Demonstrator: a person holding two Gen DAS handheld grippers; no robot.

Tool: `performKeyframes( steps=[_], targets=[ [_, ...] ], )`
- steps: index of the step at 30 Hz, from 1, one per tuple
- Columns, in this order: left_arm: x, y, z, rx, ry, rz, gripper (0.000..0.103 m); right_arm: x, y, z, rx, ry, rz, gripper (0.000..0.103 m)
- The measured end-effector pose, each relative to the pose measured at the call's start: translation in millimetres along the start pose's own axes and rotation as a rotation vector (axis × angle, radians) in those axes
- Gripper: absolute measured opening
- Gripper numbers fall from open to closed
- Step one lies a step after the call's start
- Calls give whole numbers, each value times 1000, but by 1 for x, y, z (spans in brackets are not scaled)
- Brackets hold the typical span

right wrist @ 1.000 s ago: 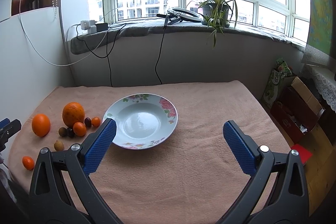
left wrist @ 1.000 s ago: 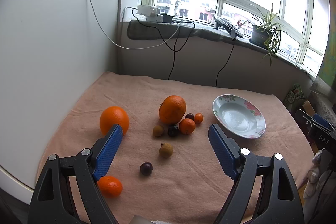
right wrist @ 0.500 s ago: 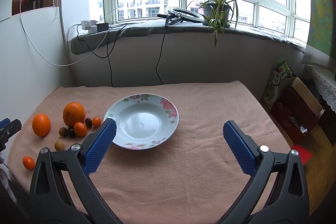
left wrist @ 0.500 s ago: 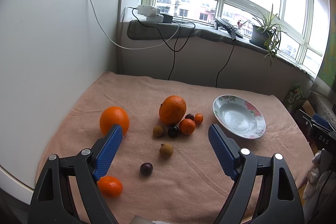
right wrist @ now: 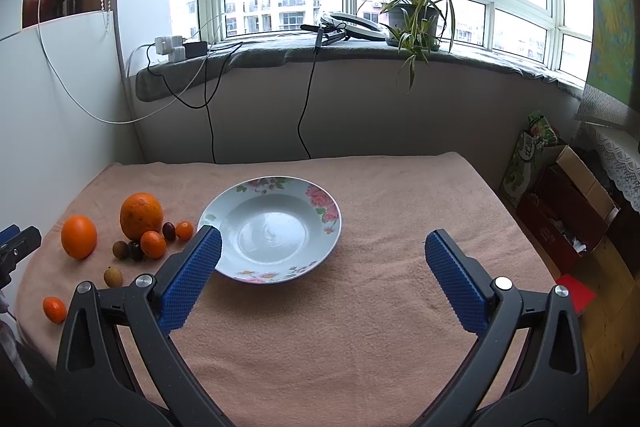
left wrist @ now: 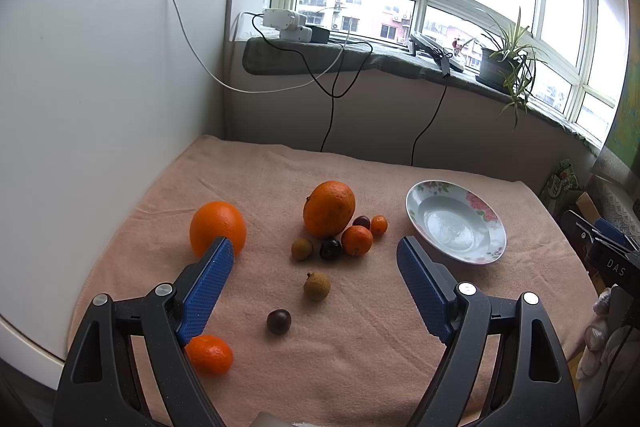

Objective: Organize fruits

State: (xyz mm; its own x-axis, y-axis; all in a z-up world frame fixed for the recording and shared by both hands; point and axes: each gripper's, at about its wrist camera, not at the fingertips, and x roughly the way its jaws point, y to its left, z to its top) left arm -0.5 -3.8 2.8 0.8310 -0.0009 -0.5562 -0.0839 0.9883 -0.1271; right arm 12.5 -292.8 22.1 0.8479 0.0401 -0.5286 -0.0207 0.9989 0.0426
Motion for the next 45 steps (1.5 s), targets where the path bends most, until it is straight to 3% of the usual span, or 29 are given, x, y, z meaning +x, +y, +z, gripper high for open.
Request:
performKeyframes(
  steps=[16, 33, 43, 45],
  targets=[
    [0, 11, -4, -15, 6, 17, 84, 9, 7, -3, -22, 21, 54, 103],
    [-15, 52, -20, -56, 16, 91, 83, 32, 53, -9, -107, 80, 307, 103],
    [-13, 89, -49, -127, 91, 131, 79, 48, 96, -17, -188, 139, 445, 100],
    [-11, 92, -54, -137, 109, 125, 74, 51, 108, -19, -212, 159, 475, 97]
  ],
)
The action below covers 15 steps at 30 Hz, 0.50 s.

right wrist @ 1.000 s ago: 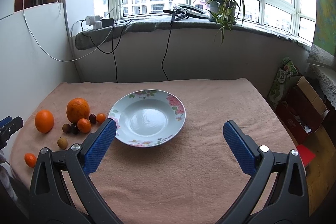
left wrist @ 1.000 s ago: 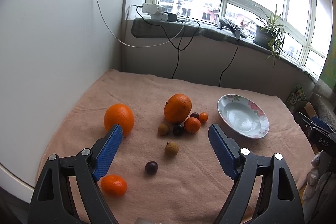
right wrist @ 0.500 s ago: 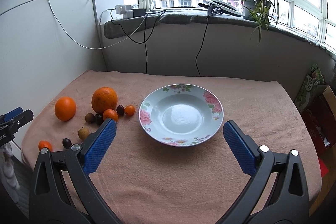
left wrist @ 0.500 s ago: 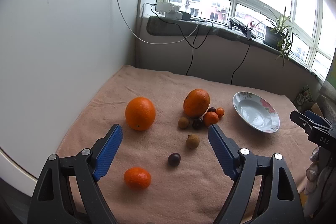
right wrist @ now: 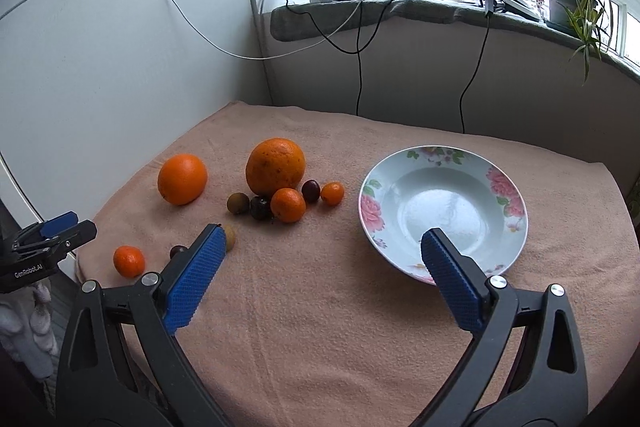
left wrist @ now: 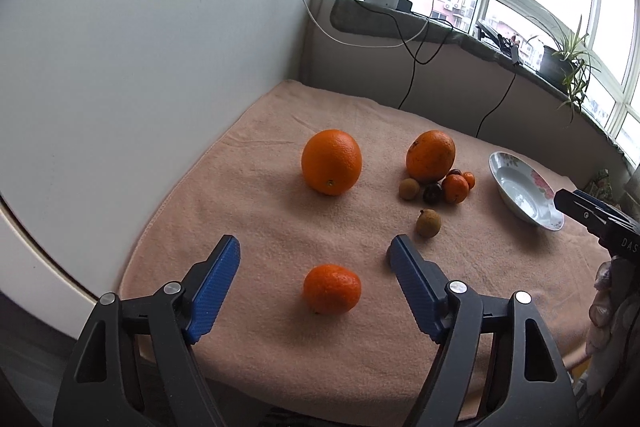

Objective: Organize fruits
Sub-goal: 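Move the right tool to the brown longan and close on it while the left tool closes on a tangerine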

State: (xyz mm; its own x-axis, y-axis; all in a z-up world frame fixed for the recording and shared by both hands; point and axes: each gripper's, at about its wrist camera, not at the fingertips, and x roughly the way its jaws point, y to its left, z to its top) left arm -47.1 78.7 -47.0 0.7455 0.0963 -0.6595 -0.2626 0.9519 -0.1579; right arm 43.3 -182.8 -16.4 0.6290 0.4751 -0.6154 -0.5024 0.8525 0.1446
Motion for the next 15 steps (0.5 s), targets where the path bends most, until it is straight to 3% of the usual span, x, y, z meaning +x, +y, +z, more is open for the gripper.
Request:
performKeyframes(
  steps=[2, 6, 9, 15],
  targets=[
    [3, 2, -4, -5, 17, -14, 69, 9, 8, 1, -22, 25, 25, 91],
    [9, 1, -9, -7, 43, -48, 66, 25, 22, 2, -60, 65, 67, 90],
    [13, -1, -12, -11, 61, -67, 63, 38, 31, 3, -79, 103, 102, 79],
    [21, 0, -20, -21, 96, -77, 62, 63, 40, 2, -86, 166, 159, 76]
  ],
)
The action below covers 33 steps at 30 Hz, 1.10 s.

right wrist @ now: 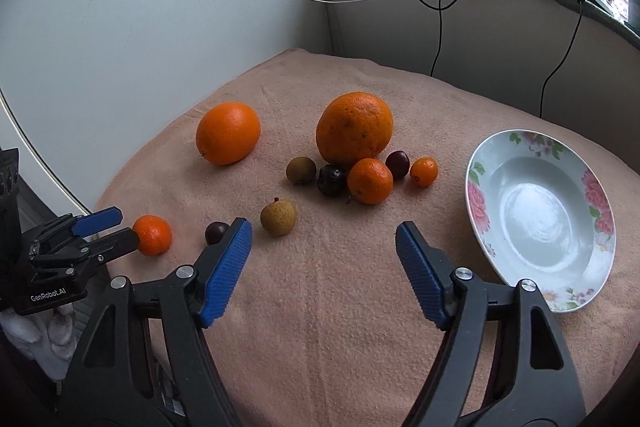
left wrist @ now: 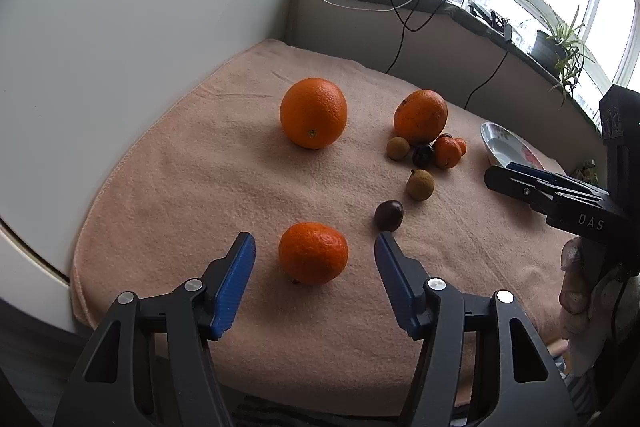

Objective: Organize fruits
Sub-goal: 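Move the right tool to the brown longan and close on it while the left tool closes on a tangerine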

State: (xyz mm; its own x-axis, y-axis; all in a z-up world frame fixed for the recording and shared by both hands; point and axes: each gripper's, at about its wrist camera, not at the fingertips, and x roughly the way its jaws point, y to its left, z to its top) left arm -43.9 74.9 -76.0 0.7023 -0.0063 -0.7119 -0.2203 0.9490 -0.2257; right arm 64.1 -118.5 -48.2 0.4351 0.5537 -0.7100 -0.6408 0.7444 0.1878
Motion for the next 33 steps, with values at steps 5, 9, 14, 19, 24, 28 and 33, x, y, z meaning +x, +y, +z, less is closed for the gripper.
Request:
performKeyframes(
  steps=[5, 9, 14, 19, 24, 28, 33],
  targets=[
    [5, 2, -3, -2, 14, -4, 61, 21, 4, 4, -10, 45, 28, 65],
    [6, 3, -3, -4, 16, -2, 61, 31, 9, 7, -26, 61, 41, 64],
    [13, 5, -6, -12, 35, -2, 58, 43, 14, 10, -44, 78, 49, 64],
    [16, 5, -8, -15, 45, -10, 55, 58, 21, 10, -63, 107, 59, 55],
    [19, 6, -9, -14, 54, -9, 48, 71, 23, 11, -58, 123, 58, 51],
    [22, 7, -10, -21, 60, -18, 46, 78, 23, 13, -58, 134, 59, 47],
    [23, 5, -10, -16, 59, -23, 41, 81, 24, 13, -62, 142, 76, 42]
  ],
)
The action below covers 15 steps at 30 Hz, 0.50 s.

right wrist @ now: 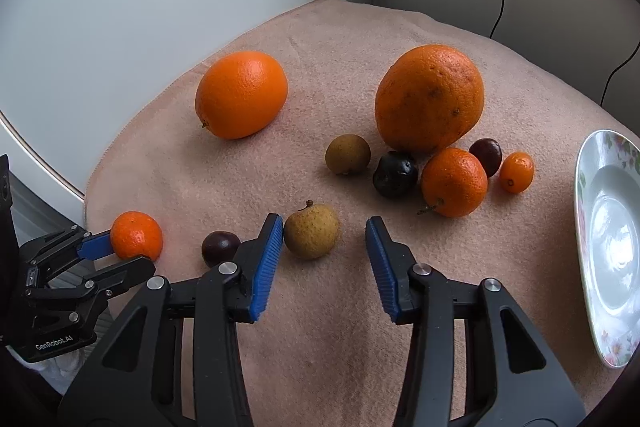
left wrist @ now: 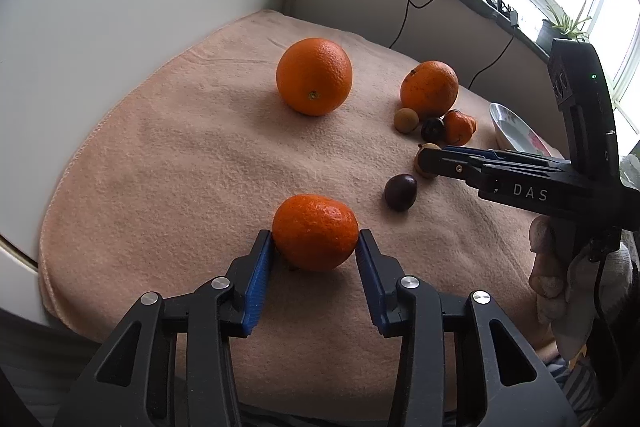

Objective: Organize fruits
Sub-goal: 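Move the right tool to the brown longan and close on it while the left tool closes on a tangerine, then carry the longan and tangerine over the white plate and open both tools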

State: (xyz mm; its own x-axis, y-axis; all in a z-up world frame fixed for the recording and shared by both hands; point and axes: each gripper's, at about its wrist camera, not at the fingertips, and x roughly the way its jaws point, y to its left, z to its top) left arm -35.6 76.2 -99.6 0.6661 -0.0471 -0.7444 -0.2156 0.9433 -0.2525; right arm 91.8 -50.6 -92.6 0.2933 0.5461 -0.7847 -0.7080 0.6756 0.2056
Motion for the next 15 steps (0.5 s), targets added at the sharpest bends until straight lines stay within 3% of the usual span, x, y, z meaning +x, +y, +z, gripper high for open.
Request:
performKeyframes(
  steps=[4, 15],
  targets=[
    [1, 1, 1, -9, -4, -6, 40, 7, 5, 1, -14, 10, 18, 31],
    [-3, -1, 6, -20, -35, -21, 39, -11, -3, -1, 19, -32, 17, 30]
  ],
)
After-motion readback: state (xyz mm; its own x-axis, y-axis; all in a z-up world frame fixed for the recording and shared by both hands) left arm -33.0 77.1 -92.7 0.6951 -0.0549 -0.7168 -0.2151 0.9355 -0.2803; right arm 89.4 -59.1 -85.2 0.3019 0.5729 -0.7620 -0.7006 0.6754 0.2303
